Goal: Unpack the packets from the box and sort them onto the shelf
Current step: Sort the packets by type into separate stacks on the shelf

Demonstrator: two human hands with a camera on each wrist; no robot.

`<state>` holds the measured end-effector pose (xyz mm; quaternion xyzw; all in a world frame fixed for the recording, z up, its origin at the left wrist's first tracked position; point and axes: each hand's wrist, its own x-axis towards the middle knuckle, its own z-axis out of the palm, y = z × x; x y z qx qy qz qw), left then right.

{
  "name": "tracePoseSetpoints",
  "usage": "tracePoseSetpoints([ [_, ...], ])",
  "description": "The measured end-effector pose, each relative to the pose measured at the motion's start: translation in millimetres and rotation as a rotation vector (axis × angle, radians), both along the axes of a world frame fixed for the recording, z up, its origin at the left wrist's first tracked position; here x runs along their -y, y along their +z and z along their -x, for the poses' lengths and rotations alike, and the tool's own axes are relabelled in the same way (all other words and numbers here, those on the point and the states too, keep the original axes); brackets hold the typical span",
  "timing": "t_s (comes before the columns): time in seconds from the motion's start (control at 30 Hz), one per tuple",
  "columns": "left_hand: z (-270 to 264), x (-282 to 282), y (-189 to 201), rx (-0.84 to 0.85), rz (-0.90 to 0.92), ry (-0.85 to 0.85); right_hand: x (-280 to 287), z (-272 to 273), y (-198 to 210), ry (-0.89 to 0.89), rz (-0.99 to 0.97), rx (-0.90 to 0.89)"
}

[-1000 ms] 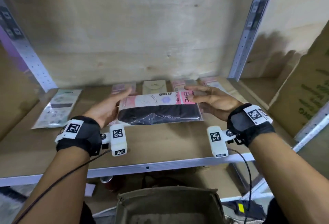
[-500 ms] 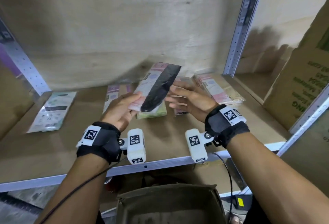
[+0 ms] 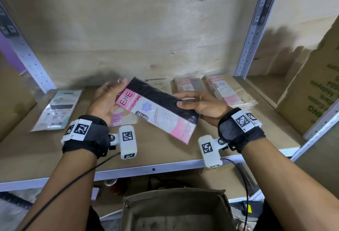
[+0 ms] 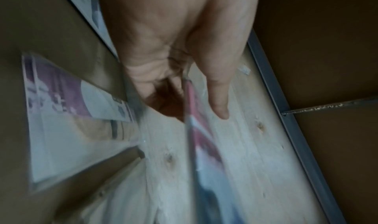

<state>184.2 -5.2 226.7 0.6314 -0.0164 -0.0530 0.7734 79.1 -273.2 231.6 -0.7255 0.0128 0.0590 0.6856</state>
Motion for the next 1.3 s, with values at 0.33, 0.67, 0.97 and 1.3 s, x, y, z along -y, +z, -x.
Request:
tracePoseSetpoints([
  [0.33,9,-3,-3,0.092,-0.314,0.109,10,-5,-5,-0.144,-0.027,0.03],
  [0.67,13,-1,0,-0.027,0.072,-0.29,17,-1,-5,-0.093,-0.09,0.055],
  [0.97,-3,38,-10,-0.291,0.433,-0.222,40,-4,-8,-0.273,-0.295,0.024],
  [1.3,24,119,-13,0.018,-0.087,-0.475,49,-17,-10,-0.526,-0.314,0.082],
])
